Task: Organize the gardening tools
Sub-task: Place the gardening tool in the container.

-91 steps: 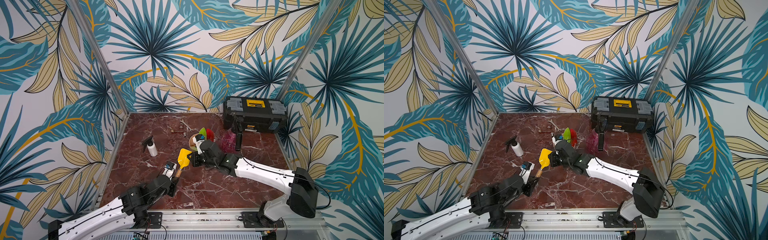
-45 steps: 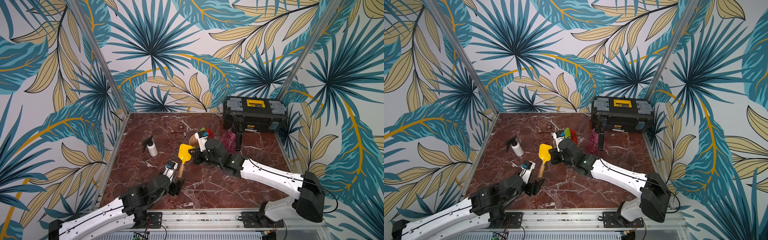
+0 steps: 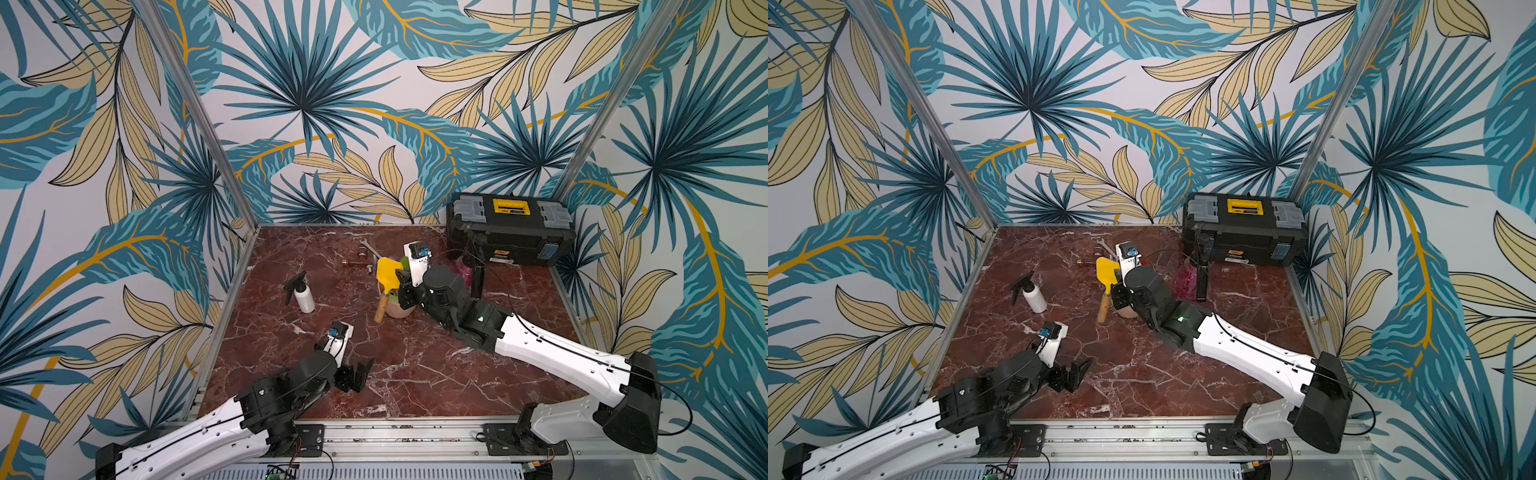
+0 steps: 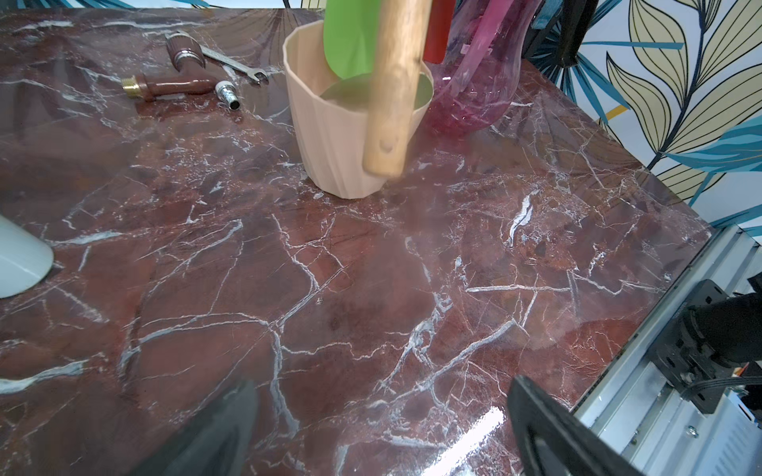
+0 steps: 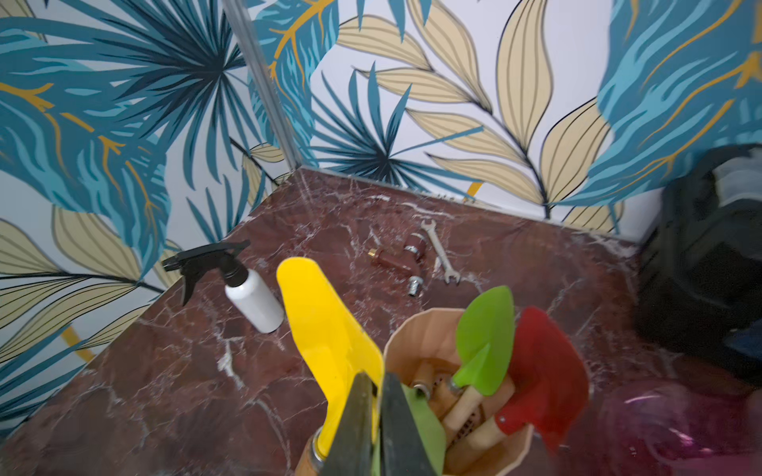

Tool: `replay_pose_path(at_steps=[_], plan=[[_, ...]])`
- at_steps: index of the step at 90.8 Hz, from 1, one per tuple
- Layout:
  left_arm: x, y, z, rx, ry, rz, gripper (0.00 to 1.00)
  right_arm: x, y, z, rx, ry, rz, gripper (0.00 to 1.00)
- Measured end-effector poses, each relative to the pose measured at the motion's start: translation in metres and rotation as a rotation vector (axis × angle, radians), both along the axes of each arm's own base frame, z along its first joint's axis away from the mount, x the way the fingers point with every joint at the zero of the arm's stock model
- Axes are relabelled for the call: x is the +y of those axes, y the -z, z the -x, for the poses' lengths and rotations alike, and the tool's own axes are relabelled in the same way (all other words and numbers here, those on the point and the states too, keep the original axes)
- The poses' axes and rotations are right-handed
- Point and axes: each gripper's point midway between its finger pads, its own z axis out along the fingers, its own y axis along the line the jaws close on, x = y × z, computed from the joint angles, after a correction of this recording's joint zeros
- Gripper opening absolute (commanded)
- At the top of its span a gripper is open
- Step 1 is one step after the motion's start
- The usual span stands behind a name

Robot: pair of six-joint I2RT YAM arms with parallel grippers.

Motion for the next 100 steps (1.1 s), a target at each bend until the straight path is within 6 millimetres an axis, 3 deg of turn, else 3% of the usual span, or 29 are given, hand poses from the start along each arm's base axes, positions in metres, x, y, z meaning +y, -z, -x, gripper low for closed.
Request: replay_pose_path(at_steps=[28,43,66,86,100], plan=[[0.003,0.004,-0.001,-0.002,-0.015,-0.007,1.00,-0.020,-0.033,-0.021,-0.196,0.137,0.068,0.00],[0.003,0.003,-0.002,-0.007,-0.018,-0.005,1.00,-0.015,-0.045,-0.038,-0.259,0.173,0.050,0.00],[0.004,0.005,-0.002,-0.007,-0.022,-0.009,1.00,0.008,-0.044,-0.054,-0.297,0.163,0.061,0.00],[0.005,0.009,-0.003,-0.008,-0.028,-0.017,1.00,0.011,-0.050,-0.061,-0.326,0.167,0.051,0.00],[0.006,0.008,-0.004,-0.015,-0.033,-0.021,1.00,0.015,-0.028,-0.070,-0.331,0.181,0.096,0.00]])
